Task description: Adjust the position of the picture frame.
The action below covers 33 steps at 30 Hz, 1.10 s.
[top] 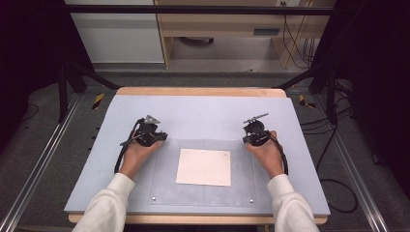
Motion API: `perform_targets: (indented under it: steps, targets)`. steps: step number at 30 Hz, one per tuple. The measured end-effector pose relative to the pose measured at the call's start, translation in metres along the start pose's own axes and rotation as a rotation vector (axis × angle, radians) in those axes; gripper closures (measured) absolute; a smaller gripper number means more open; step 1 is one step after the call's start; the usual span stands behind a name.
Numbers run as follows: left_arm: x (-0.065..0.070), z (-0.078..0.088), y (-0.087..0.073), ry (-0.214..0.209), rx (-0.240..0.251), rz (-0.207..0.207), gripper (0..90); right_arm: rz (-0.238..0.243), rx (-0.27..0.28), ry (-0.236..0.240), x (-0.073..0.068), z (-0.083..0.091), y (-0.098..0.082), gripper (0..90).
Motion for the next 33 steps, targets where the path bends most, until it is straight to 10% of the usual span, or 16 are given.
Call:
perform_targets:
  steps: [9, 13, 20, 29, 33]
  targets:
    - [0.0, 0.0, -0.001, 0.002, 0.009, -0.006, 82.8, -0.006, 0.039, 0.014, 0.001, 0.0, -0.003, 82.7]
    - [-0.002, 0.013, -0.002, 0.091, 0.008, -0.005, 66.0, -0.011, 0.12, -0.017, 0.0, 0.011, -0.002, 64.4]
    - [0.013, 0.04, 0.003, 0.256, 0.03, 0.178, 32.8, 0.014, 0.241, -0.075, -0.01, 0.028, -0.004, 42.7]
    - [0.027, 0.045, 0.008, 0.307, 0.063, 0.346, 7.2, 0.057, 0.365, -0.114, -0.018, 0.029, -0.008, 17.8]
    - [0.029, 0.047, 0.012, 0.304, 0.084, 0.305, 6.4, 0.081, 0.376, -0.127, -0.02, 0.029, -0.009, 18.0]
Point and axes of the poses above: each handheld gripper's, and its own axes: z roughly backward along the jaws, y roughly out of its top, x roughly to its right, the point moved 3 cm from there along -z, roughly forward along the jaws, and after that the axes turned 11 degrees about y, right-handed, at the moved point
